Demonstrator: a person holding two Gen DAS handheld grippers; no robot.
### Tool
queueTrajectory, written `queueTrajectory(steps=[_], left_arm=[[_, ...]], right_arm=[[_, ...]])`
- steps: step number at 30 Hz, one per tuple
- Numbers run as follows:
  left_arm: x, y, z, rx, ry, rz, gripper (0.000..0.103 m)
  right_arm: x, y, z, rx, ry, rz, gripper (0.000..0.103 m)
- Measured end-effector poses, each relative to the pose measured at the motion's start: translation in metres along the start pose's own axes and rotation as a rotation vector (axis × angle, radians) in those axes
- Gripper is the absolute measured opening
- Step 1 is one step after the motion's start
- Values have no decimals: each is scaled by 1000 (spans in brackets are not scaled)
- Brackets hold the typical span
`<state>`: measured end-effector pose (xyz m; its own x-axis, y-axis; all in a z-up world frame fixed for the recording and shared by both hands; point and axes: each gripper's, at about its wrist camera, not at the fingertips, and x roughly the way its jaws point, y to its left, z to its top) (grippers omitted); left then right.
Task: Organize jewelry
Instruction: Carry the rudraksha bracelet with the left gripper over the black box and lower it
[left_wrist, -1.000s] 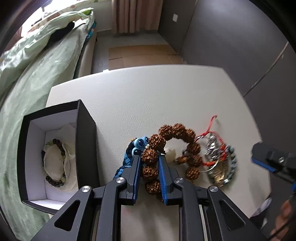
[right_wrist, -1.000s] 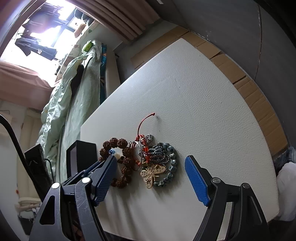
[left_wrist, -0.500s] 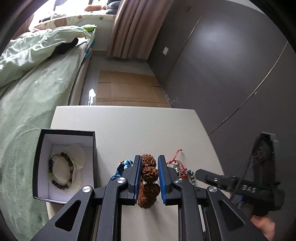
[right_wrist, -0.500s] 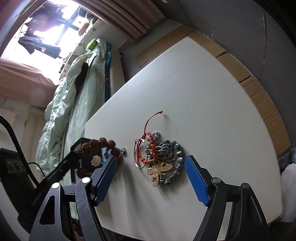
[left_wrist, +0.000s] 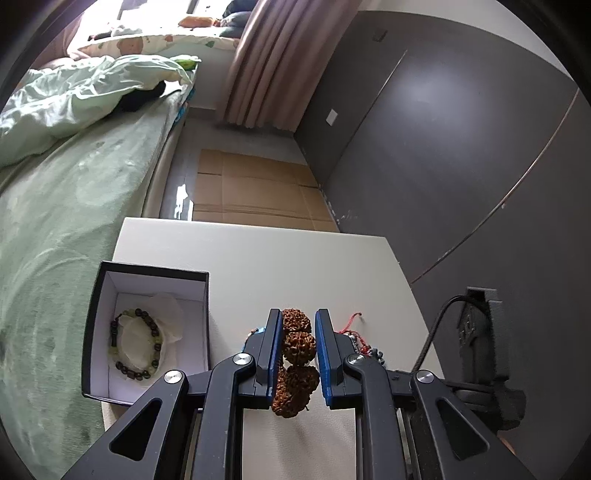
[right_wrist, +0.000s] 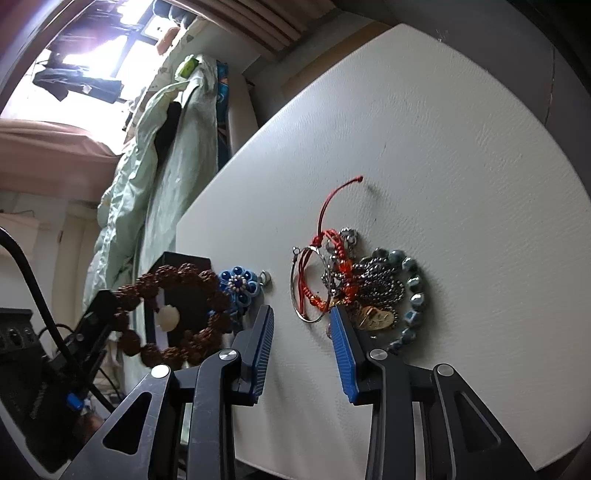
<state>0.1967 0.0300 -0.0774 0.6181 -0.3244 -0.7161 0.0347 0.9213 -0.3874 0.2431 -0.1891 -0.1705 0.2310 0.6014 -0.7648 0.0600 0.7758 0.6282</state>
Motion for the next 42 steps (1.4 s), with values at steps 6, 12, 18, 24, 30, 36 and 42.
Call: queueTrajectory(steps=[6, 12, 18, 24, 30, 36, 42], left_arm=[[-3, 5, 2, -8, -5, -9, 18], [-4, 7, 2, -17, -5, -13, 18], [-4, 6, 1, -9, 0, -10, 18], [-4, 9, 1, -14, -1, 4, 18], [-15, 17, 3, -42, -32, -2, 18], [-38, 23, 6, -71, -97, -6, 18], [-63, 34, 7, -100, -169, 12, 18]], right_arm=[[6, 0, 1, 26, -14, 1, 23], [21, -5, 2, 91, 3, 26, 17], [24, -10, 2, 169, -41, 73, 17], [25, -15, 0, 217, -63, 94, 4], [8, 3, -1, 148, -92, 164, 4], [-8, 26, -6, 53, -120, 197, 4], [-17, 50, -11, -32, -130, 261, 4]])
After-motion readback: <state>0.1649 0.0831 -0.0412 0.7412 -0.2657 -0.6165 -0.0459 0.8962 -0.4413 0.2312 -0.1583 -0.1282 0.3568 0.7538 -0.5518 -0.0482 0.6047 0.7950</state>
